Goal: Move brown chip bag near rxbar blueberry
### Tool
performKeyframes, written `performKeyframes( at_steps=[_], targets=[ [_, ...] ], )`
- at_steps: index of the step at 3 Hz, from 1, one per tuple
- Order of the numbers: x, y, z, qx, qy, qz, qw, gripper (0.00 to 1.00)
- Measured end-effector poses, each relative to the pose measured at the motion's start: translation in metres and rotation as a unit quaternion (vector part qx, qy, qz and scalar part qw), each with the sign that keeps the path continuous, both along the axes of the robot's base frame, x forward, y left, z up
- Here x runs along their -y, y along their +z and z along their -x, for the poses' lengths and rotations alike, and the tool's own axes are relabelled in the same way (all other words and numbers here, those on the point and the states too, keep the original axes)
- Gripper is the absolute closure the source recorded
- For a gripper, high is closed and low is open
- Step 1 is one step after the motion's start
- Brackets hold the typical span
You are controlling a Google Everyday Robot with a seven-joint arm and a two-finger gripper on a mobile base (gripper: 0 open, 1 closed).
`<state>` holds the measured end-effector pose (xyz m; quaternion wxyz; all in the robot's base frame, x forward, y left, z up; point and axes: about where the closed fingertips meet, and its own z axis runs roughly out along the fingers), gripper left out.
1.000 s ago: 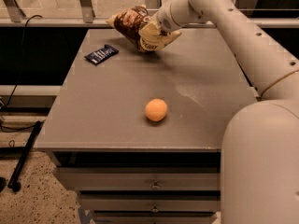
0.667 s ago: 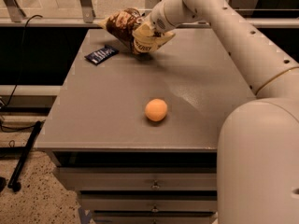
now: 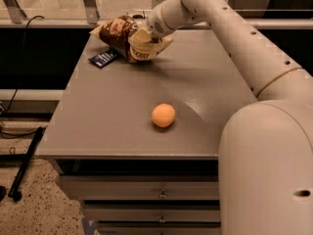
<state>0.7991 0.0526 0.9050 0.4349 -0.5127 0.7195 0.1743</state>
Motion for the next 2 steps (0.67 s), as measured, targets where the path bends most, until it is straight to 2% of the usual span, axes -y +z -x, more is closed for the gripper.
performKeyframes(
  at_steps=[2],
  targets=[
    [-0.0167, -0.0166, 0.0048, -0.03, 0.009, -0.005, 0.9995, 0.38]
  ],
)
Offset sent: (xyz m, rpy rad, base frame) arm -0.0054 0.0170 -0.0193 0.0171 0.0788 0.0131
